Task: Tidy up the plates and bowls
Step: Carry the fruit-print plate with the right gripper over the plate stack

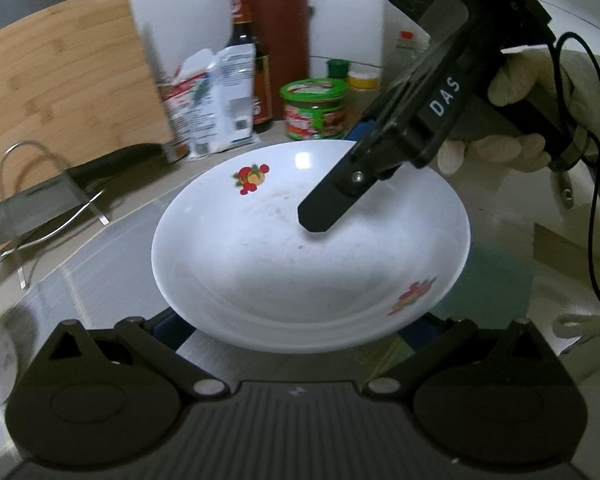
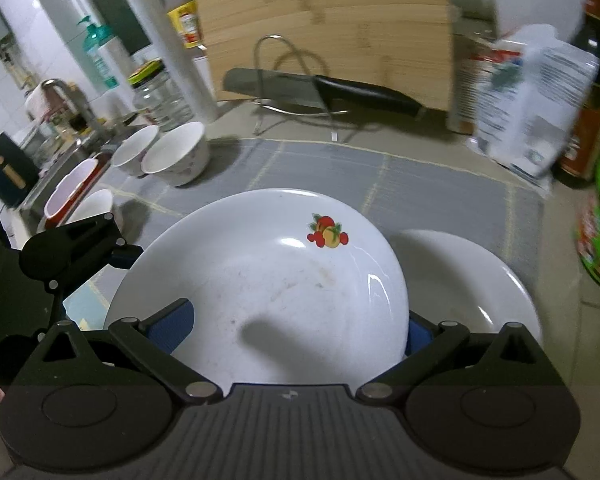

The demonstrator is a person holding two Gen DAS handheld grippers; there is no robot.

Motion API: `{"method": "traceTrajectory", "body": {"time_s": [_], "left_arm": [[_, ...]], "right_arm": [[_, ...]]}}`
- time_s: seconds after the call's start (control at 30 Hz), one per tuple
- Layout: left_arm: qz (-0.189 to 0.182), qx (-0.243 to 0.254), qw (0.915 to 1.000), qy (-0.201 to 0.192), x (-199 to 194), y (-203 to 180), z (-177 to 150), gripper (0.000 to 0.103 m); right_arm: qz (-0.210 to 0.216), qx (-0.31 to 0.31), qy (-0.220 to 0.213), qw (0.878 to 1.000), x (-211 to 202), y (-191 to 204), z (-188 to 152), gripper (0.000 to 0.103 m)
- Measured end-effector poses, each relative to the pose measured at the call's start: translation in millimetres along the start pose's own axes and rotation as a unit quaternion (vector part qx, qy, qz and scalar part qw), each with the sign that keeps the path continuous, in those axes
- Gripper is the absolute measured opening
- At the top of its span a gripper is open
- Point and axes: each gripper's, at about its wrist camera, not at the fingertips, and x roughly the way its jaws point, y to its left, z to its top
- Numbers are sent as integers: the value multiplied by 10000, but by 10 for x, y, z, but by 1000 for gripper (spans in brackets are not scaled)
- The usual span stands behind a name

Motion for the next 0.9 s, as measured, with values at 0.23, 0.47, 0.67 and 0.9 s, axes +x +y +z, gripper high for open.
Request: {"method": "traceTrajectory", "body": {"time_s": [0.23,0.47,0.67,0.9], "left_arm": [[-285,226,9993,-16,165,-70,85,103],[-458,368,9983,24,320,-138,157,103],[-536,430,9976,71,458,-177,214,103],[-607,442,9971,155,592,-189,222,103]], "right_arm": [[-262,292,-65,9992,-128,-192,-144,103],[-414,488,-68,9979,-188,-348,-247,103],[-510,601,-61,9969,-204,-460,-300,103],[-564,642,-22,9963,-196,-533,-335,103]]}}
